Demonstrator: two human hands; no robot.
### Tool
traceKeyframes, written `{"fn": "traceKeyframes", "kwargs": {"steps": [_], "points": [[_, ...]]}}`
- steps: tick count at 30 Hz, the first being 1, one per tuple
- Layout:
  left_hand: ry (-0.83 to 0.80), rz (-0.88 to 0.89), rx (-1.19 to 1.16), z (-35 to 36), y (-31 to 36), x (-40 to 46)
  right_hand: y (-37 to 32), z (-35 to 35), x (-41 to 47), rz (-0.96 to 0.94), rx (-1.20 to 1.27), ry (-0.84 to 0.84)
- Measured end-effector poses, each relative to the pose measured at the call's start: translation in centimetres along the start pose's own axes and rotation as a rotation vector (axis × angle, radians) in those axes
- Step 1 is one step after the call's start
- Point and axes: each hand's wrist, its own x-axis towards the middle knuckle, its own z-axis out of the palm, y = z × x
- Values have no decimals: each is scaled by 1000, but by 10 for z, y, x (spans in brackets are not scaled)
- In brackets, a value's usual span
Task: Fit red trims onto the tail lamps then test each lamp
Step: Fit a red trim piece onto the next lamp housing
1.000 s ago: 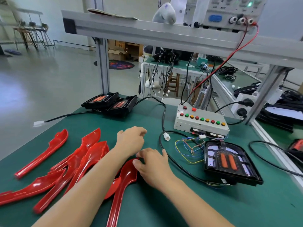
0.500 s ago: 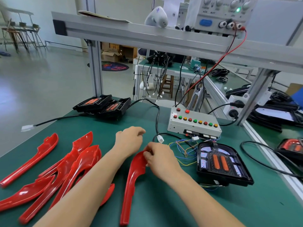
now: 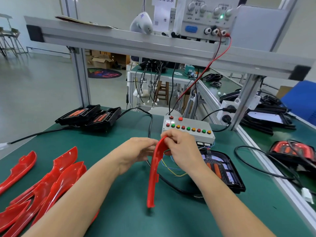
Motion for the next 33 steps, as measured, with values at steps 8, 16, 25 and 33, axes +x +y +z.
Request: {"fn": "traceKeyframes", "kwargs": {"steps": [8, 16, 25, 33], "points": [[-259, -130, -532, 25, 2, -1, 6, -17, 1, -39, 9, 156], [-133, -153, -874, 42, 8, 11, 14, -21, -9, -47, 19, 188], [10, -115, -1124, 58, 13, 20, 26, -10, -62, -130, -176, 99], [-10, -87, -979, 89, 25, 26, 34, -34, -69, -124, -636, 166]]}}
